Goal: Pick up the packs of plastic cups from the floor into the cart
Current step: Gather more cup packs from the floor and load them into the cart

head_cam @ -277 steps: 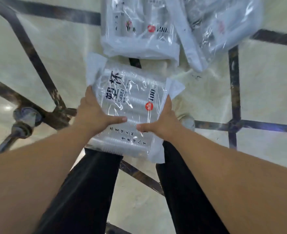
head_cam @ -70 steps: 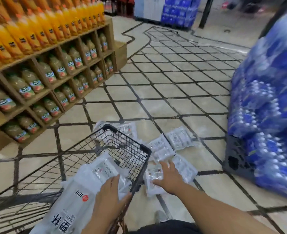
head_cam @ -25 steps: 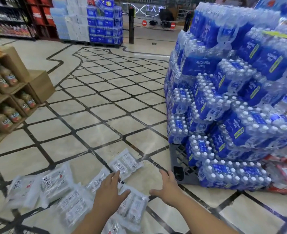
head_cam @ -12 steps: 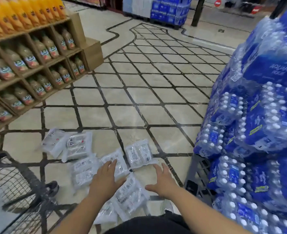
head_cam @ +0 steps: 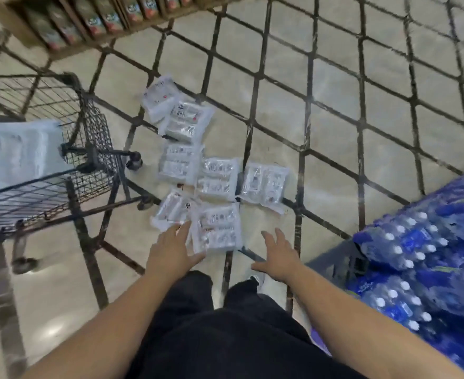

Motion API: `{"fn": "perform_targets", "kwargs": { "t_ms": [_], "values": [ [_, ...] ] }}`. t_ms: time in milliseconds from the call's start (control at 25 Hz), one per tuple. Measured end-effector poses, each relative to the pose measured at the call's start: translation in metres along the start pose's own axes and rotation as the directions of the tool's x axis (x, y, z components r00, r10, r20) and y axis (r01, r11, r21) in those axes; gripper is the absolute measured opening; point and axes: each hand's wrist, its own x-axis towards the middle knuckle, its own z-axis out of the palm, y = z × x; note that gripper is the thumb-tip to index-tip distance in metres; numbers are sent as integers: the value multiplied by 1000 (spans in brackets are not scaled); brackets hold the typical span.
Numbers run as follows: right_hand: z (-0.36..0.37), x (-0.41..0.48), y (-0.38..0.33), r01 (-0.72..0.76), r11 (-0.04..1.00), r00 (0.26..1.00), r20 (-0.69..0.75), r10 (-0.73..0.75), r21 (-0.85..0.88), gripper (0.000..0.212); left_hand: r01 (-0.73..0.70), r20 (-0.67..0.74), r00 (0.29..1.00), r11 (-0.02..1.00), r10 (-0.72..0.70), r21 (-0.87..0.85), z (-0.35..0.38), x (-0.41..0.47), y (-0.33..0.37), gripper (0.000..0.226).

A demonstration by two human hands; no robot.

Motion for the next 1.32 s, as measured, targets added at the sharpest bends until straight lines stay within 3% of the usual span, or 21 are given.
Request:
{"fn": "perform_targets", "kwargs": {
  "t_ms": [200,360,560,760,960,1160,1320],
  "values": [
    [56,75,19,-59,998,993,105,55,32,101,132,86,989,987,-124,-92,85,50,-37,97],
    [152,216,43,-79,996,987,143,71,48,103,208,199,962,974,-187,-93,205,158,-100,99],
    [256,384,85,-116,991,992,54,113,62,110,240,165,964,947,-208,-213,348,288,-163,97],
    [353,496,110,-28,984,998,54,19,174,123,245,171,964,927,-202,-283,469,381,-211,108],
    [384,531,110,22,912,1000,7,-27,410,138,110,86,994,799,-73,-591,519,404,-205,134],
    [379,522,95,68,900,998,-46,-53,430,133,30,-44,997,816,-67,-577,512,405,-174,146],
    [318,451,85,77,901,997,-51,-61,427,130,22,-36,998,803,-54,-595,441,356,-140,147]
  ]
}}
